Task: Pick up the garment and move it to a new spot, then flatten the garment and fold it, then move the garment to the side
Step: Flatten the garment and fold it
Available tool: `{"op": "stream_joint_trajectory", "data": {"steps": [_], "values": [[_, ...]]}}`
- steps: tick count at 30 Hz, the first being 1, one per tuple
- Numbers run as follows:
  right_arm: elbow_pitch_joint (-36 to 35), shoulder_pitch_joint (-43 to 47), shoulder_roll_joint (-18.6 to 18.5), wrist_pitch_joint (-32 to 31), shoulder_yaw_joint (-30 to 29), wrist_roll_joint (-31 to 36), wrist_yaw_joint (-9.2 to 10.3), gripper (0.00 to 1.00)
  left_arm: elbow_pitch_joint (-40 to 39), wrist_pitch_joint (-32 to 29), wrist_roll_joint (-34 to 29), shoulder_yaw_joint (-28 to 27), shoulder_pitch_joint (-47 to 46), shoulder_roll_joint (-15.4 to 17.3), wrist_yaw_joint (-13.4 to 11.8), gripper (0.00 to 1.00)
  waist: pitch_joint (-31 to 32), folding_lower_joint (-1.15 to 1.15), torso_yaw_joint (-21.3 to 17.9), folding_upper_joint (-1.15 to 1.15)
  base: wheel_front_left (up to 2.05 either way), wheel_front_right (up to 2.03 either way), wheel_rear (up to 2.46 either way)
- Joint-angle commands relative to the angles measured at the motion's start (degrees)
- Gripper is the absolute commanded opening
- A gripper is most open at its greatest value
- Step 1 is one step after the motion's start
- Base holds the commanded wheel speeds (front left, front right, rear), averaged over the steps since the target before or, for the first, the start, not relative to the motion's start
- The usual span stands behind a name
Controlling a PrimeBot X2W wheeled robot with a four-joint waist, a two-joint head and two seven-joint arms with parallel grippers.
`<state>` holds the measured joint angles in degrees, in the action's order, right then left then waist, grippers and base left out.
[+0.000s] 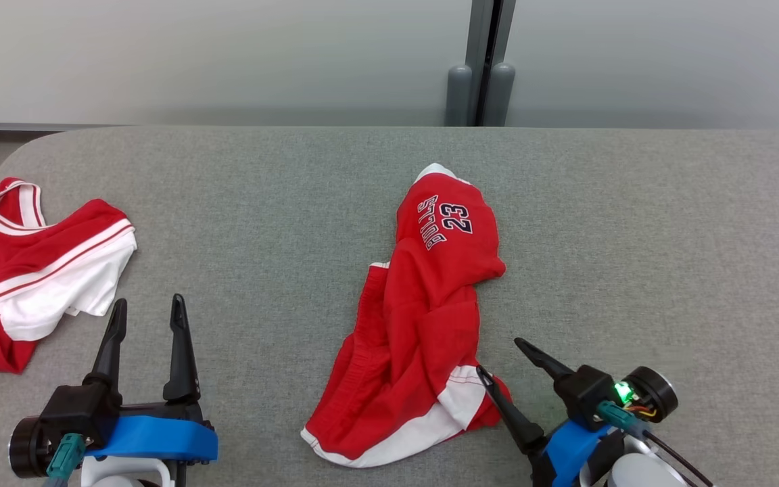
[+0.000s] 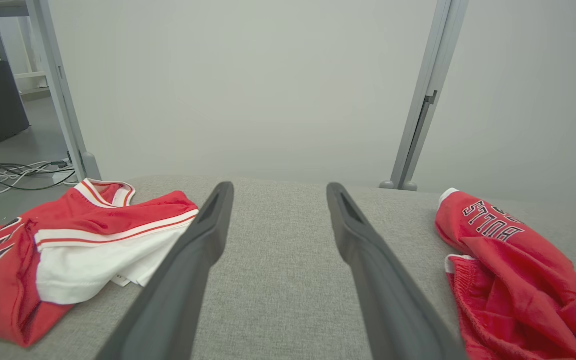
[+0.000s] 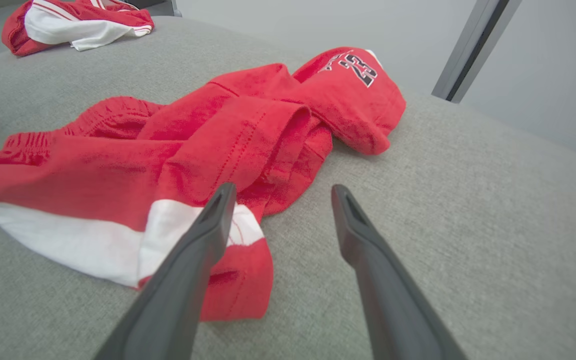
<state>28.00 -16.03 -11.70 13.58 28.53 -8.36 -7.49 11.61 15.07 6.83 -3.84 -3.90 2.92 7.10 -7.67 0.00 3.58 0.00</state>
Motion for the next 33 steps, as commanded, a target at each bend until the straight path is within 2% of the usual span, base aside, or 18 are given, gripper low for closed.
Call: {"op": "stream_joint_trajectory", "data": {"steps": [1,7,8,9,10,15,18,25,31,32,33], "values": [[0.7,-1.1,0.0,-0.6,0.7,-0.6,-0.01,1.00,0.0,0.2,0.1,0.0,-0.8,-0.1,0.3,1.00,-0.2,0.00,0.2,0.00,0.00,0.00,0.00],[6.2,-4.0,-0.1,-3.5,5.2,-3.5,-0.01,1.00,0.2,0.2,0.2,0.3,-1.1,0.0,0.4,1.00,-0.9,0.00,1.4,0.00,0.00,0.00,0.00],[7.1,-4.4,0.0,-3.7,5.8,-4.2,-0.01,0.51,0.2,0.2,0.2,0.2,-1.1,0.0,0.4,1.00,-0.9,0.00,1.5,0.00,0.00,0.00,0.00],[7.8,-4.9,0.1,-3.5,6.3,-4.8,-0.01,0.20,0.2,0.2,0.3,0.1,-1.1,-0.1,0.4,1.00,-0.9,0.00,1.6,0.00,0.00,0.00,0.00],[8.3,-5.4,0.0,-2.8,6.9,-5.1,-0.01,0.00,0.3,0.2,0.3,0.1,-1.1,-0.1,0.4,1.00,-0.9,0.00,1.7,0.00,0.00,0.00,0.00],[11.0,-6.2,0.0,-0.9,7.4,-7.5,-0.01,0.00,0.5,0.2,0.3,-0.2,-0.3,-0.1,0.4,1.00,0.0,0.00,1.5,0.00,0.00,0.00,0.00],[11.2,-5.9,-0.6,0.4,5.6,-7.8,-0.01,0.00,0.5,0.2,0.4,-0.2,0.2,-0.1,0.3,1.00,0.7,0.00,0.9,0.00,0.00,0.00,0.00],[5.8,1.1,-1.6,1.6,-7.9,-2.9,-0.01,0.00,0.2,0.2,0.6,-0.1,1.4,0.0,-0.1,1.00,2.2,0.00,-1.3,0.00,0.00,0.00,0.00],[2.0,8.3,1.8,1.7,-17.0,0.8,-0.01,0.00,0.2,0.2,0.7,0.1,1.6,0.0,-0.1,1.00,2.3,0.00,-2.2,0.00,0.00,0.00,0.00],[1.5,9.4,2.5,1.7,-18.2,1.3,-0.01,0.03,0.2,0.2,0.6,0.0,1.7,0.0,-0.1,1.00,2.4,0.00,-2.4,0.00,0.00,0.00,0.00],[1.2,10.1,3.1,1.6,-19.2,1.8,-0.01,0.72,0.2,0.2,0.6,-0.1,1.8,0.0,-0.1,1.00,2.4,0.00,-2.5,0.00,0.00,0.00,0.00]]}}
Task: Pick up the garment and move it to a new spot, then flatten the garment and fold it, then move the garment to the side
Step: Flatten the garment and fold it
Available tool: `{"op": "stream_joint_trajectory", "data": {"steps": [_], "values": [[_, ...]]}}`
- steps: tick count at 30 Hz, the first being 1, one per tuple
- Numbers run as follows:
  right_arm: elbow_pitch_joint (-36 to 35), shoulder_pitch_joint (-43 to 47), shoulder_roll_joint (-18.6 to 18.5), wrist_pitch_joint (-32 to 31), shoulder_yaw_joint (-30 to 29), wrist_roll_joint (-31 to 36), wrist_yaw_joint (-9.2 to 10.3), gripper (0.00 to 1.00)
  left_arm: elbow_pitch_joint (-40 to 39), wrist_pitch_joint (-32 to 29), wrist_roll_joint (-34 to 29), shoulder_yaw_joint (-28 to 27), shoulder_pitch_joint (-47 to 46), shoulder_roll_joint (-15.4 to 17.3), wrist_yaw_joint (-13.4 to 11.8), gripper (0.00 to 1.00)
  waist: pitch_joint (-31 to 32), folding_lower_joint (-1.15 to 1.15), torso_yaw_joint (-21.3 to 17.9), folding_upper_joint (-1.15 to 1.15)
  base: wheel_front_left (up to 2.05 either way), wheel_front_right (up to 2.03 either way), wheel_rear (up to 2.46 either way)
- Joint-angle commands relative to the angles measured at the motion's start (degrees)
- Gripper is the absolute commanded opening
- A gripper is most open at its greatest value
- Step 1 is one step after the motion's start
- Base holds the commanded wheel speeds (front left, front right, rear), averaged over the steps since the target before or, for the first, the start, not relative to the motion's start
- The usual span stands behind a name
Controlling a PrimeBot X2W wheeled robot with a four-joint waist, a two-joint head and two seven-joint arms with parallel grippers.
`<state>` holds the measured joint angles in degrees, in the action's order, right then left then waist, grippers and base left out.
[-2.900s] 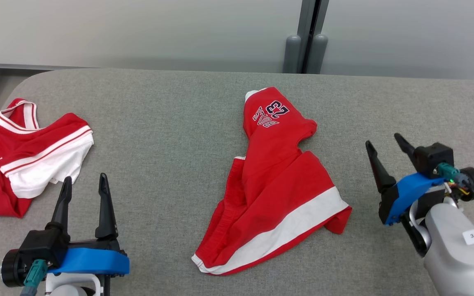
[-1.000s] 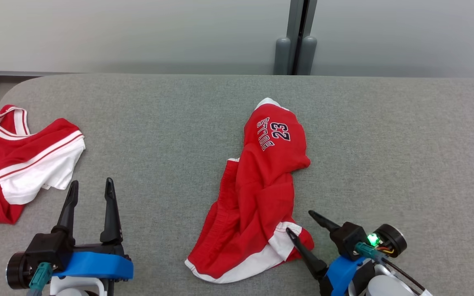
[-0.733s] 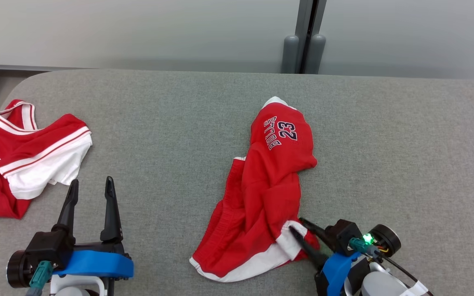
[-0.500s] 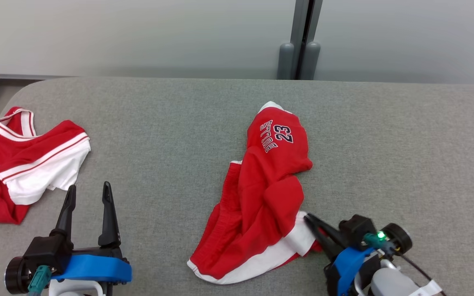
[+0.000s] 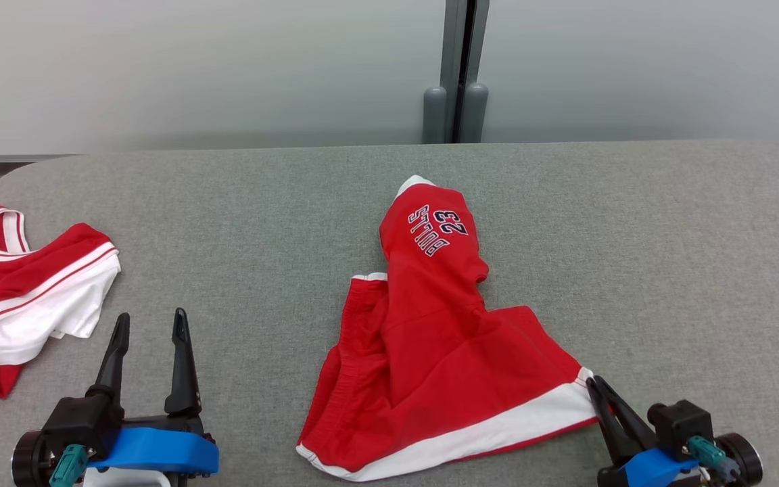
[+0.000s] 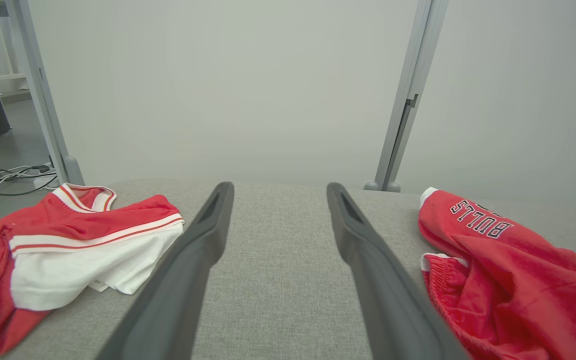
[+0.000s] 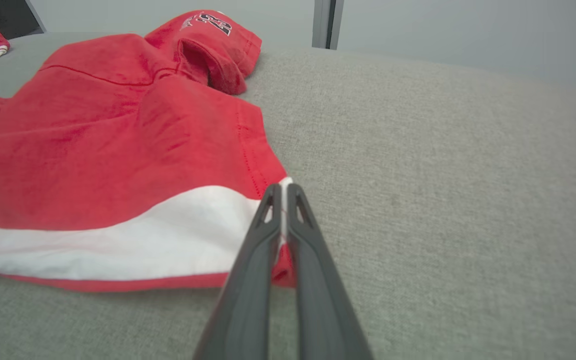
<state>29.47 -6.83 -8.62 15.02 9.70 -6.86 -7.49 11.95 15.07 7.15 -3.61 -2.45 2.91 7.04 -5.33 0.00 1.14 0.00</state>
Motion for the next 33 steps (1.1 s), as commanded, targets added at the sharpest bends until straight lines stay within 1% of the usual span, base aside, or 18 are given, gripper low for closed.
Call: {"op": "stream_joint_trajectory", "data": {"steps": [1,6,13,19,24,33], "values": [[-0.4,1.5,0.7,0.2,-1.3,0.6,-0.01,1.00,0.0,0.2,0.2,-0.3,0.4,0.0,0.0,1.00,0.1,0.00,-0.2,0.00,0.00,0.00,0.00],[-3.1,2.6,2.9,0.2,-5.1,1.4,-0.01,1.00,0.5,0.2,-0.4,-0.4,0.9,0.0,0.1,1.00,0.7,0.00,-0.5,0.00,0.00,0.00,0.00],[-8.1,3.1,4.4,0.2,-8.0,2.8,-0.01,1.00,1.6,0.2,-1.7,-0.4,2.0,0.0,0.3,1.00,2.0,0.00,-0.7,0.00,0.00,0.00,0.00],[-9.5,4.3,5.3,0.2,-8.6,3.0,-0.01,1.00,2.4,0.2,-2.6,-0.2,2.8,0.0,0.5,1.00,2.6,0.00,-0.5,0.00,0.00,0.00,0.00],[-10.5,6.0,5.6,0.2,-8.7,2.7,-0.01,1.00,3.3,0.2,-3.8,0.2,3.9,0.7,0.6,1.00,3.2,0.00,-0.2,0.00,0.00,0.00,0.00],[-12.0,9.1,5.7,0.2,-9.1,1.8,-0.01,1.00,3.6,0.2,-4.1,1.3,6.5,1.9,0.4,1.00,4.3,0.00,0.4,0.00,0.00,0.00,0.00]]}}
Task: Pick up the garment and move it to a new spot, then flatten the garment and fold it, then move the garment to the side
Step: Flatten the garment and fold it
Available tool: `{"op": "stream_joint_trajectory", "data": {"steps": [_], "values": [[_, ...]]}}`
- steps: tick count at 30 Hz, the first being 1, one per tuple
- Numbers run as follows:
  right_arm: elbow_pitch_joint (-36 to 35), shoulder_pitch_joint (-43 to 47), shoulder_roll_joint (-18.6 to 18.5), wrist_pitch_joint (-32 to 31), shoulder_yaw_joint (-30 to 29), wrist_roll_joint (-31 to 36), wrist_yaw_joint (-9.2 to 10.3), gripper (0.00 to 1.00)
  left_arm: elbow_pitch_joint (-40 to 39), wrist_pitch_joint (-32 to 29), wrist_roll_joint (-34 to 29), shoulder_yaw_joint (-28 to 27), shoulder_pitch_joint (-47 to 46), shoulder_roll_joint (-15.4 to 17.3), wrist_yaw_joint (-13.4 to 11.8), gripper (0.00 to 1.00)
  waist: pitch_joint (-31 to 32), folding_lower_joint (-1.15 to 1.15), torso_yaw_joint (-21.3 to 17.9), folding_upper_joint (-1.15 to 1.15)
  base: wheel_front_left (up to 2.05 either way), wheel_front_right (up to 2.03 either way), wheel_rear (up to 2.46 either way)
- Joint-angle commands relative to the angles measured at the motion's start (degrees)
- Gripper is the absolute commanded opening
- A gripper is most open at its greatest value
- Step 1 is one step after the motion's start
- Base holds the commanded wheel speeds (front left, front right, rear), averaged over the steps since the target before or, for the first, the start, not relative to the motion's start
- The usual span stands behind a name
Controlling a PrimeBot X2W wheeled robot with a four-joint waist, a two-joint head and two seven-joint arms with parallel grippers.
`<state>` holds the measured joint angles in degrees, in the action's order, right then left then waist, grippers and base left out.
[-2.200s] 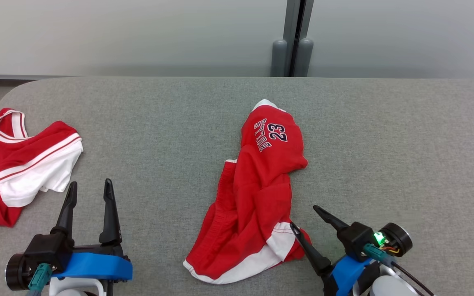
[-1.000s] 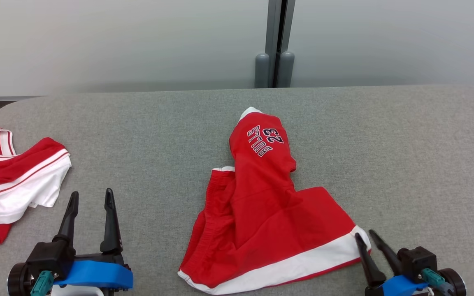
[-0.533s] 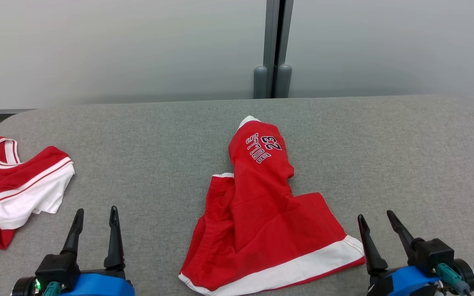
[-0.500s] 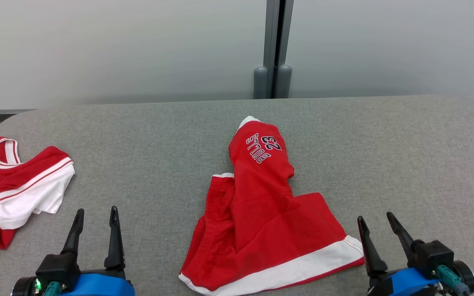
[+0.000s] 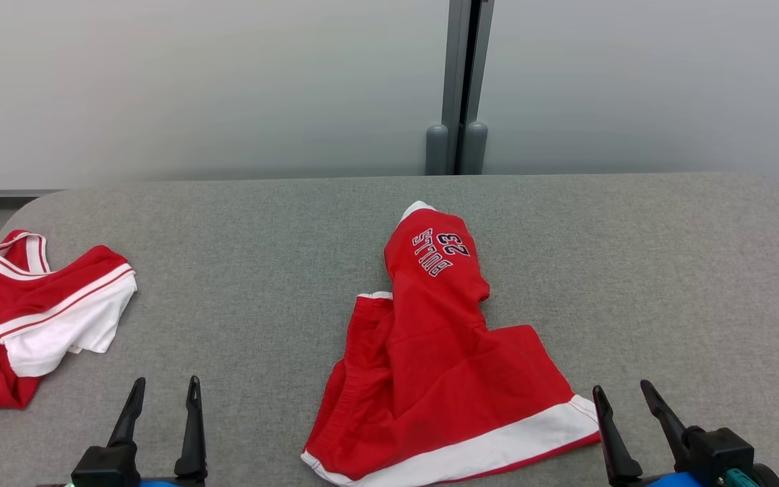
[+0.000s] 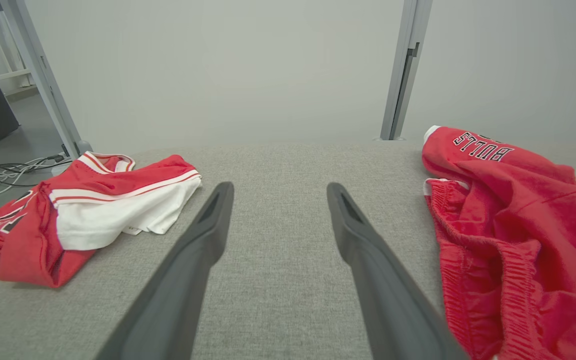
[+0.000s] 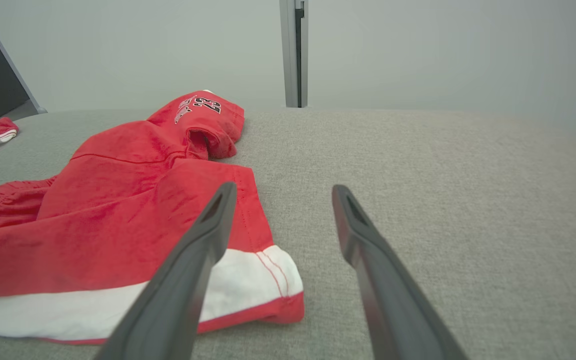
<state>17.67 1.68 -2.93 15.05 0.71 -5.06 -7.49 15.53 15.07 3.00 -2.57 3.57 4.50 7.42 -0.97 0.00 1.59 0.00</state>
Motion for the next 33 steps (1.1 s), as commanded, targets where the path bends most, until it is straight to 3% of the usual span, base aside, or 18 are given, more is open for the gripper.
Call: {"op": "stream_joint_trajectory", "data": {"steps": [1,24,27,33], "values": [[-0.4,0.8,0.0,0.2,-0.2,-0.1,-0.01,1.00,0.0,0.2,0.1,0.3,0.8,0.2,0.0,1.00,0.1,0.00,0.0,0.00,0.00,0.00,0.00],[0.9,1.0,0.0,0.2,0.2,0.1,-0.01,1.00,-0.1,0.2,0.2,0.2,1.3,0.1,0.1,1.00,0.6,0.00,0.0,0.00,0.00,0.00,0.00],[1.4,0.7,0.0,0.2,0.3,0.3,-0.01,1.00,0.3,0.2,1.4,3.3,0.9,0.7,0.1,1.00,0.6,0.00,-0.1,0.00,0.00,0.00,0.00],[4.2,-1.8,-0.8,0.2,1.9,1.8,-0.01,1.00,1.8,0.2,4.0,13.8,-0.6,6.1,0.1,1.00,0.1,0.00,-0.3,0.00,0.00,0.00,0.00]]}}
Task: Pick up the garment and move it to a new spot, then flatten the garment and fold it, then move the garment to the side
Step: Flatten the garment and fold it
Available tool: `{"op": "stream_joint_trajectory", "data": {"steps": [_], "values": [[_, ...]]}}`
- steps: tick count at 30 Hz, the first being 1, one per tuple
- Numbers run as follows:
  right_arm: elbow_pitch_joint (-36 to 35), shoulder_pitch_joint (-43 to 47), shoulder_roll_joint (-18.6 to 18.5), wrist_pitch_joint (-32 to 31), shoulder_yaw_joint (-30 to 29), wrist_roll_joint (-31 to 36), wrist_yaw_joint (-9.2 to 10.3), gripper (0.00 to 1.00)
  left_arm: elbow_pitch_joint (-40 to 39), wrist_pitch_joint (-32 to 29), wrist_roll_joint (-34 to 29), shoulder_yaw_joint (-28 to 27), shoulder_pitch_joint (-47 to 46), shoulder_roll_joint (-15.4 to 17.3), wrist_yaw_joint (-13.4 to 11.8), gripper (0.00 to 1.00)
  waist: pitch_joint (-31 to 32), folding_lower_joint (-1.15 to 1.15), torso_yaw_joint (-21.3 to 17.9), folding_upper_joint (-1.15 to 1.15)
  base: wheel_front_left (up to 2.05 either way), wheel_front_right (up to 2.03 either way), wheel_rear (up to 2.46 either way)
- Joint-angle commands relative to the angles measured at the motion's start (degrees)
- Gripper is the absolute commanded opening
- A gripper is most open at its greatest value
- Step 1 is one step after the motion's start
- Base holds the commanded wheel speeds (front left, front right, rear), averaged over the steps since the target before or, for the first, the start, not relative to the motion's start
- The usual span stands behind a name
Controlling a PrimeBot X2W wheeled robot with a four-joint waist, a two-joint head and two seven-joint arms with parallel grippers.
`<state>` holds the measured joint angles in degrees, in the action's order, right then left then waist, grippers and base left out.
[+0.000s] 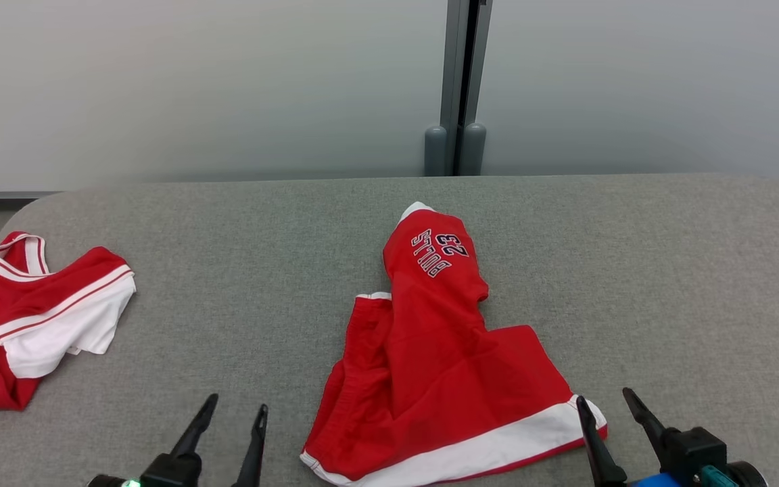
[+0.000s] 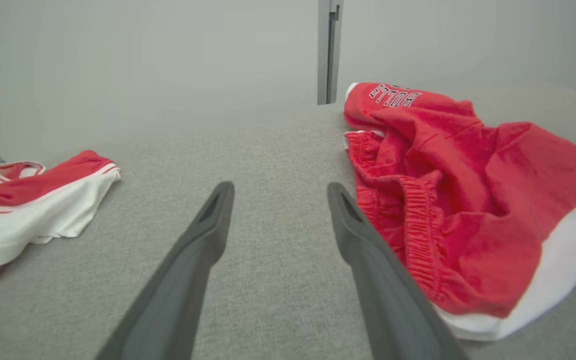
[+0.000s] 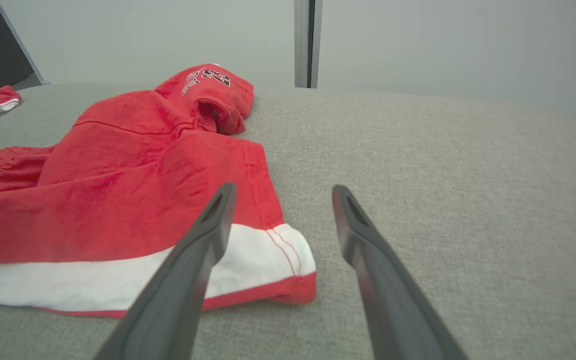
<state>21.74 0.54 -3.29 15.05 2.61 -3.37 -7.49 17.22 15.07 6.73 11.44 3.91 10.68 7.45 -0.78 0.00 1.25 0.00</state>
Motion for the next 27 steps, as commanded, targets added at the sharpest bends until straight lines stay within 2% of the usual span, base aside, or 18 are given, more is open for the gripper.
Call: {"op": "stream_joint_trajectory", "data": {"steps": [1,6,11,17,25,26,27], "values": [[0.7,-1.2,-0.8,0.2,0.4,0.2,-0.01,1.00,0.5,0.2,0.7,1.6,-1.2,0.9,0.0,1.00,-0.3,0.00,-0.1,0.00,0.00,0.00,0.00],[3.9,-4.0,-2.3,0.2,2.0,-0.4,-0.01,1.00,3.4,0.2,2.9,11.7,-2.9,5.0,0.0,1.00,-1.3,0.00,-0.3,0.00,0.00,0.00,0.00],[8.0,-6.5,-3.0,0.2,3.3,-1.0,-0.01,1.00,6.2,0.2,5.4,18.9,-5.1,7.2,0.0,1.00,-2.5,0.00,-0.7,0.00,0.00,0.00,0.00],[14.4,-9.4,-3.3,0.2,5.8,-2.2,-0.01,1.00,8.9,0.2,7.6,24.3,-8.1,8.0,0.0,1.00,-3.5,0.00,-0.9,0.00,0.00,0.00,0.00],[20.0,-12.6,-3.2,0.2,8.9,-4.2,-0.01,1.00,12.8,0.2,10.4,28.9,-11.4,7.3,0.0,1.00,-4.5,0.00,-1.2,0.00,0.00,0.00,0.00],[20.8,-13.0,-3.2,0.2,9.3,-4.7,-0.01,0.95,13.1,0.2,10.9,29.3,-11.6,7.2,0.0,1.00,-4.5,0.00,-1.2,0.00,0.00,0.00,0.00],[21.3,-13.4,-3.1,0.2,9.6,-5.1,-0.01,0.69,13.6,0.2,11.4,29.9,-11.7,7.1,0.0,1.00,-4.6,0.00,-1.2,0.00,0.00,0.00,0.00]]}}
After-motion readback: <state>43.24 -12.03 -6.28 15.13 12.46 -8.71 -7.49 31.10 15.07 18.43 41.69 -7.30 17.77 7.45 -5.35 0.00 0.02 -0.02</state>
